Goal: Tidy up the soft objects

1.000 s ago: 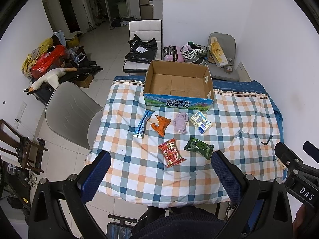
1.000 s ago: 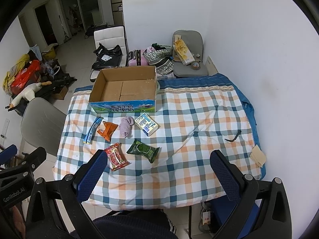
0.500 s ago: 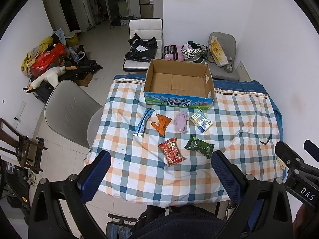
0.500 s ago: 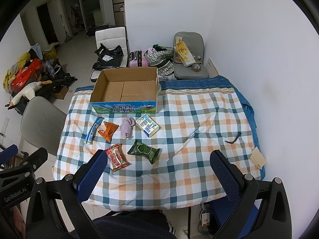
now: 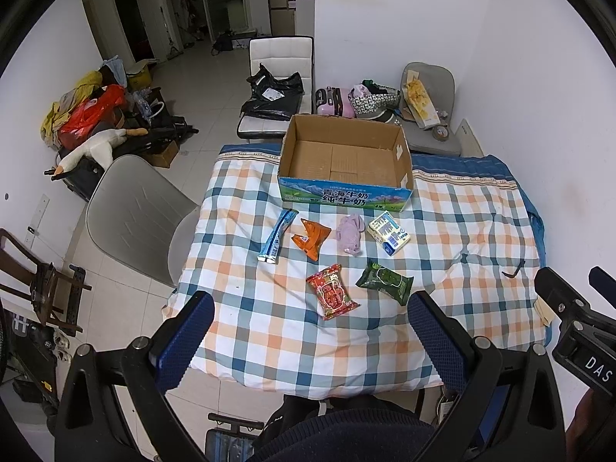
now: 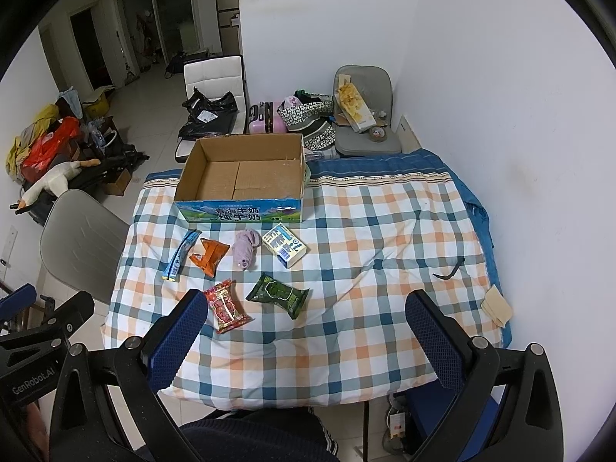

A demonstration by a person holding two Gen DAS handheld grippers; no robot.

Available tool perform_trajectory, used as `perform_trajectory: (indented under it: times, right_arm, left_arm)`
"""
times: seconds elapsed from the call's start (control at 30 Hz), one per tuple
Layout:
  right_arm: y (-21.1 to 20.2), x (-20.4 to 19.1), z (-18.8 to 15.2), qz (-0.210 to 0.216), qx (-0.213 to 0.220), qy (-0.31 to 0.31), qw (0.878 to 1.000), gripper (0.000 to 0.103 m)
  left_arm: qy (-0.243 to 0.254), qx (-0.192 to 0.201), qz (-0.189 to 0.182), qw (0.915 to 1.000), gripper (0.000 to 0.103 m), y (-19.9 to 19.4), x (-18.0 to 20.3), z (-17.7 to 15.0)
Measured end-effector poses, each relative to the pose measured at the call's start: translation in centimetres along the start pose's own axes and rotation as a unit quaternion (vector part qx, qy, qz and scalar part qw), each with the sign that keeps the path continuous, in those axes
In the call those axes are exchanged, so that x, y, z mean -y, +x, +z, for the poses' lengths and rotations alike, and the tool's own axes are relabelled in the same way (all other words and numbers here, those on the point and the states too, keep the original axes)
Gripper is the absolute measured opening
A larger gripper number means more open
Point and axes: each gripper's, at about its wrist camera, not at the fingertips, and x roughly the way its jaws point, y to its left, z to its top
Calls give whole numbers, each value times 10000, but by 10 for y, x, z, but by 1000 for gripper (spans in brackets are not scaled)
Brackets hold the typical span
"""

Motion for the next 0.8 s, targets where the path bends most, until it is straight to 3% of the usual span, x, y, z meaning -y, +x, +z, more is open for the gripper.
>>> perform_trajectory:
  times: [0.8]
  right_arm:
    - [-3,-7,5,3,18,17,10000,103]
  left_arm:
    - [-30,-44,-38,10000,103,1,-2,2]
